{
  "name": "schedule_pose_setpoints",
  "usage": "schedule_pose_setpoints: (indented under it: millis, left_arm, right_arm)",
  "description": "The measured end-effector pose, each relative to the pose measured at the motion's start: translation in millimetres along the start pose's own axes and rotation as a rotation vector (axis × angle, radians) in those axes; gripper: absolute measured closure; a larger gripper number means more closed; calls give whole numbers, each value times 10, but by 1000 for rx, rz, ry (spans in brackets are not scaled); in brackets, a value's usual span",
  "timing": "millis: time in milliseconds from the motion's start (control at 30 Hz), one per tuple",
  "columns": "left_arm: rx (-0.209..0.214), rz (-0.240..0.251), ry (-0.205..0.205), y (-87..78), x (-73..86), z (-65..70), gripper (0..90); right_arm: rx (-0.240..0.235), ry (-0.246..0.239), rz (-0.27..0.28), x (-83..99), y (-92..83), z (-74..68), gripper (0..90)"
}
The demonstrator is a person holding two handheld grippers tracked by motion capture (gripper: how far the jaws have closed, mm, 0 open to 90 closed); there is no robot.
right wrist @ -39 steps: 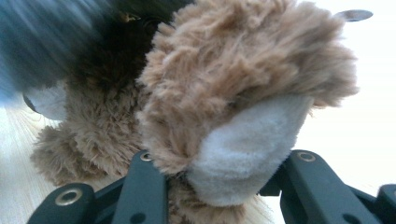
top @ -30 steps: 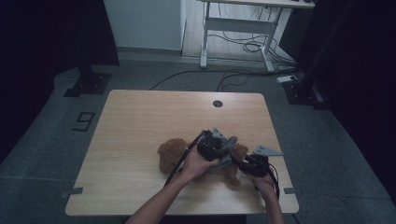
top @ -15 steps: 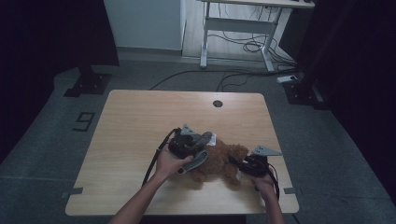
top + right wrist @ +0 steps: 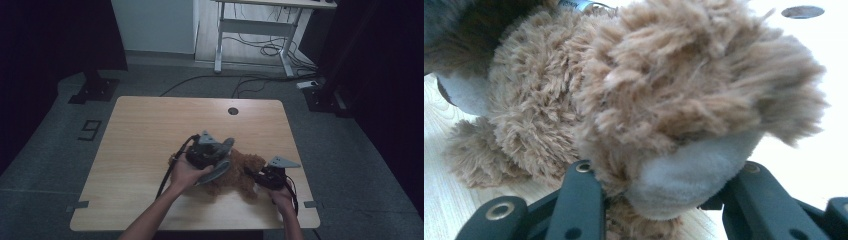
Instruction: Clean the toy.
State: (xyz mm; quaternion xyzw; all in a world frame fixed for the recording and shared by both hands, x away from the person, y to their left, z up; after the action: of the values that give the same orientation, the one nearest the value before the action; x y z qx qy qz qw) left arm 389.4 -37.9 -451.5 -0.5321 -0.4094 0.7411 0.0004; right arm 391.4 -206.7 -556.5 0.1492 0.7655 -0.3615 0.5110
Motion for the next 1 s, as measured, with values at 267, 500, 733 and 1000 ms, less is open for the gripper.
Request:
schedule_pose_setpoints:
  millis: [267, 500, 733, 1000]
  left_arm:
    - [64, -83, 32, 691, -158, 371, 761]
    - [1, -120, -12, 564, 29, 64, 761]
    - [-110, -114, -42, 87, 221, -376, 761]
    - [-156, -30, -108, -400, 394, -685, 760]
  right_arm:
    - [11, -5, 10, -15, -8, -16, 649]
    - [9, -8, 2, -11, -7, 5, 651]
    - [13, 3, -1, 4, -13, 25, 651]
    - [6, 10, -5, 20, -8, 31, 651]
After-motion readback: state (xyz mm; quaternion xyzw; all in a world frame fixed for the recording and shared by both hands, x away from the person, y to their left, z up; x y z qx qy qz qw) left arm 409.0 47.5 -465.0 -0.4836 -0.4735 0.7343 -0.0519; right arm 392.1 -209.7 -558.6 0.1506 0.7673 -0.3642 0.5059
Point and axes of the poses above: each handheld gripper's, and its own axes: y roughly forward along the jaws, x roughly out of its underside, z roughly to its right, the point moved 7 cm from there along y, roughly forward along the jaws
